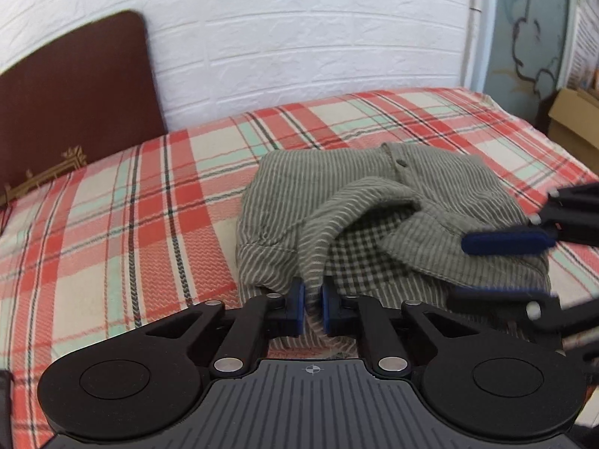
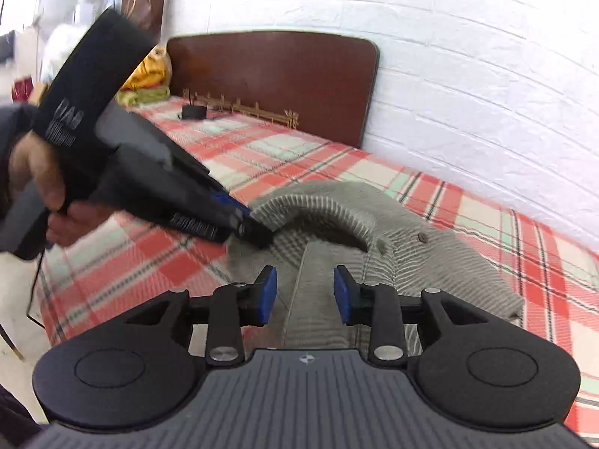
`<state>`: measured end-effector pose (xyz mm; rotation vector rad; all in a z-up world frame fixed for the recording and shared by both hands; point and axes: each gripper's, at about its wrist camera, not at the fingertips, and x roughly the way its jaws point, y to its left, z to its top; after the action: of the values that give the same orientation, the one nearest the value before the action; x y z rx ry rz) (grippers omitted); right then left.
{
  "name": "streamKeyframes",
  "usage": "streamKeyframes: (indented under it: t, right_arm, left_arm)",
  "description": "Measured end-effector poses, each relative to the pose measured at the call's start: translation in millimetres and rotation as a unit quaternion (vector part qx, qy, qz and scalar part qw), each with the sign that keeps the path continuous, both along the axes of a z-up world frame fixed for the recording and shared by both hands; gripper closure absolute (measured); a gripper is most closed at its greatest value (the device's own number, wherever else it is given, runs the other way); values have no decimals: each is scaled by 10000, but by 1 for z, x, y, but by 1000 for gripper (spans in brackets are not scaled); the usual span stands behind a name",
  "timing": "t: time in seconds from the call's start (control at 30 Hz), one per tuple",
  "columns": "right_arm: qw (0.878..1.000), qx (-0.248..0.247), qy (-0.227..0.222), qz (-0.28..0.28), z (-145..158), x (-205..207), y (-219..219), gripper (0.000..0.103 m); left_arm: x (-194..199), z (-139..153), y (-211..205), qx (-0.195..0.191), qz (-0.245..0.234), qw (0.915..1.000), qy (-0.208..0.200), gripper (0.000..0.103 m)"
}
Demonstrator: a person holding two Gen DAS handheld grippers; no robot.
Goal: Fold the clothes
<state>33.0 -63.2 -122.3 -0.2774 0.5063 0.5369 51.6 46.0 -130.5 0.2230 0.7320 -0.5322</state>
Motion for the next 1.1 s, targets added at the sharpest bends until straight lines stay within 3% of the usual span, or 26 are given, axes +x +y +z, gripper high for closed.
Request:
streamKeyframes:
  t: [0.13,0.17,0.3,0.4,0.47,0.53,0.63,0.67,0.7,0.77,0.93,1.03,1.07,1.1]
  right_arm:
    - [9991,-350,-81,-209,-5,0,8,70]
    - [9987,-413,-104,-295,-6,1,10,88]
    - [9959,353,128,-818,11,4,-15,92]
    - [9794,1413,456,-1368,20,3,-56,92]
    - [9623,2017,728,-1672,19,0,-82,101]
    - [9427,2518,1050,-1920,10,-4,-106,101]
    - [9336,2493,1404,-2158,-8,-5,-116,101]
    - [9330,2502,1448,-2143,-11,-4,-117,101]
    - [9325,2511,1488,-2125,-13,-3,-118,101]
    - [9351,2547,1443,-1999,-11,-4,-115,101]
    - [9570,2300,940,-1499,16,-12,-95,95]
    - [9727,1887,719,-1147,27,-9,-69,76]
    - [9786,1674,616,-1025,29,-11,-58,64]
    - [9838,1459,512,-901,30,-13,-47,60]
  left_arm:
    - [-1,1,6,-150,133,9998,16,97]
    - [-1,1,8,-140,171,9998,10,97]
    - [3,-3,14,-83,351,9993,44,97]
    - [8,-9,16,-112,407,9991,103,97]
    - [9,-12,16,-112,431,9989,119,97]
    - [10,-14,15,-127,410,9990,137,97]
    - [9,-14,11,-72,408,9991,124,95]
    - [6,-11,12,-72,395,9991,104,86]
    - [3,-8,12,-78,381,9992,77,78]
    - [-7,2,14,-61,367,9993,-38,72]
    - [-38,24,10,-237,-70,9993,-284,72]
    - [-53,20,0,-225,-303,9989,-282,70]
    - [-56,17,-2,-193,-304,9990,-270,69]
    - [-59,12,-2,-177,-287,9992,-235,68]
